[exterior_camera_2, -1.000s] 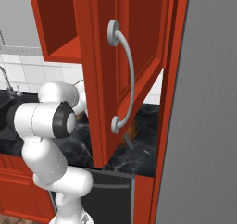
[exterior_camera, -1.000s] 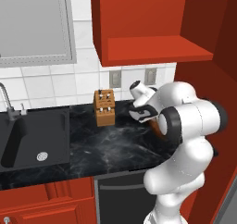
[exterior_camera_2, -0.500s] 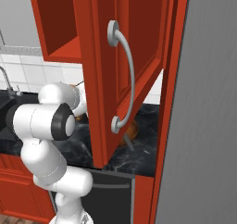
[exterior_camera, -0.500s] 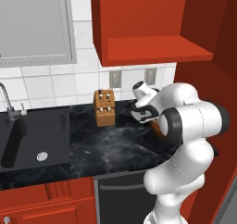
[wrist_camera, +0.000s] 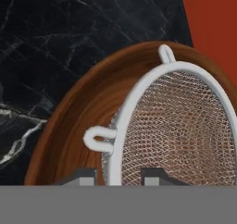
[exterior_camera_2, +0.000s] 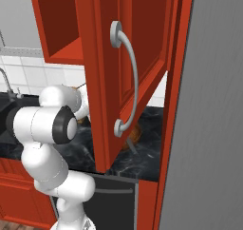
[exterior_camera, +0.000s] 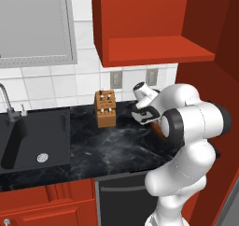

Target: Open the cabinet and setup a tea strainer by placing it in the bowl upright.

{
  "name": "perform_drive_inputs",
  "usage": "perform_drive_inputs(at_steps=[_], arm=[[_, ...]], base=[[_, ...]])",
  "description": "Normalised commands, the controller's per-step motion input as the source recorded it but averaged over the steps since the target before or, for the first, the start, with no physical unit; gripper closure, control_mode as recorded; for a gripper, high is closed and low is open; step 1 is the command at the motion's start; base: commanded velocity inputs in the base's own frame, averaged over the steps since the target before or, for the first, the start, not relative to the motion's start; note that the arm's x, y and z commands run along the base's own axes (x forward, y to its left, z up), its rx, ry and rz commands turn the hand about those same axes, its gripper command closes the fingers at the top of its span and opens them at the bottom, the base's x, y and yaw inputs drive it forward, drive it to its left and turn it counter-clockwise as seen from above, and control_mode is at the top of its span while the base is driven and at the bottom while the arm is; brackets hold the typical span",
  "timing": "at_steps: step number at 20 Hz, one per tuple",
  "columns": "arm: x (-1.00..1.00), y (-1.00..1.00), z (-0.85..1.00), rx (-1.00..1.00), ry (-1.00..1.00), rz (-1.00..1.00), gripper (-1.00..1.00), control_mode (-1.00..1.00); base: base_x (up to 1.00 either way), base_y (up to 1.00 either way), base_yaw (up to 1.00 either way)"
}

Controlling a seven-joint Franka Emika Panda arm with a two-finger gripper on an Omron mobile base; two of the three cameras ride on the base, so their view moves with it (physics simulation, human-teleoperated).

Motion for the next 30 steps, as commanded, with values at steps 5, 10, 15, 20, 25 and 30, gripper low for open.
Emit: perform_drive_inputs(at_steps=[5,10,15,20,25,30], arm=[[0.00,0.04,0.00,0.00,0.00,0.00,-1.00,-1.00],[0.00,0.00,0.00,0.00,0.00,0.00,-1.00,-1.00],[0.00,0.00,0.00,0.00,0.00,0.00,-1.00,-1.00],[0.00,0.00,0.00,0.00,0.00,0.00,-1.00,-1.00],[-0.05,0.00,0.00,0.00,0.00,0.00,-1.00,-1.00],[-0.25,0.00,0.18,0.00,0.00,0.00,-1.00,-1.00]], base=[[0.00,0.00,0.00],[0.00,0.00,0.00],[0.00,0.00,0.00],[0.00,0.00,0.00],[0.00,0.00,0.00],[0.00,0.00,0.00]])
